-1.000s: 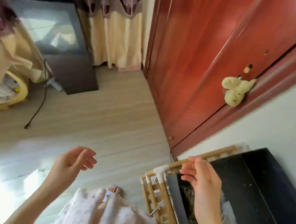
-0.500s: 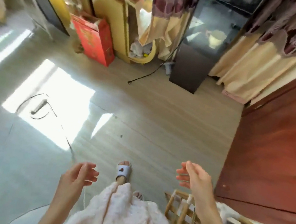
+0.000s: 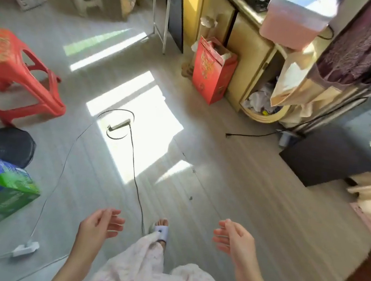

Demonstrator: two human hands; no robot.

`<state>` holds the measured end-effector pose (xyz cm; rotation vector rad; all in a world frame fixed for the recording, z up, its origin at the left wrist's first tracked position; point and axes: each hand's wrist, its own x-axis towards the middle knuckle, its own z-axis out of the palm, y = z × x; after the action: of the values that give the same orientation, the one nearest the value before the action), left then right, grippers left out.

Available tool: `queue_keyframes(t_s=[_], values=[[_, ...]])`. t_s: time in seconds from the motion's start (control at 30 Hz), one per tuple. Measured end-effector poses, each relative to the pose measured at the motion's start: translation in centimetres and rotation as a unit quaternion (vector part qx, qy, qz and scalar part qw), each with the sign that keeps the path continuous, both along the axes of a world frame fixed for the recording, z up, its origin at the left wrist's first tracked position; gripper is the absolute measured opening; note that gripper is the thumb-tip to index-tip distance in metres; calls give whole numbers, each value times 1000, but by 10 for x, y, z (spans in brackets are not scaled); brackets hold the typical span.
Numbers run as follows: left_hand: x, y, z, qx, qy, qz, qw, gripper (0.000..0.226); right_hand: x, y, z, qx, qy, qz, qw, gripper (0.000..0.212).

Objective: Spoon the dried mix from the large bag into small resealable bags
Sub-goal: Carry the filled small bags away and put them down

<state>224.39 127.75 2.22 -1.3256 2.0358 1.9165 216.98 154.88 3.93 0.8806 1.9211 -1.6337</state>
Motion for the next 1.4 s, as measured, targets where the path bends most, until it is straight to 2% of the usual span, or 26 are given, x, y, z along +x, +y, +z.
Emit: queue_keyframes(t_s=[0.3,0.53,0.9,1.07,1.4], values=[[-126,-69,19,-23,-12,-68,997,28,-105,-63,-3,-5,4,32,999,26],[-212,-93,16,-7,7,57,998,27,-222,-105,-11,-9,11,75,997,23],[-380,-139,20,-40,12,111,993,28,-470,-182,10,-18,39,191,981,23],[-433,-163,15,-29,3,168,985,27,-550,-230,13,-25,36,235,971,23],[-576,-263,-4,-12,1,198,980,25,-696,-349,-1,-25,21,267,963,23]])
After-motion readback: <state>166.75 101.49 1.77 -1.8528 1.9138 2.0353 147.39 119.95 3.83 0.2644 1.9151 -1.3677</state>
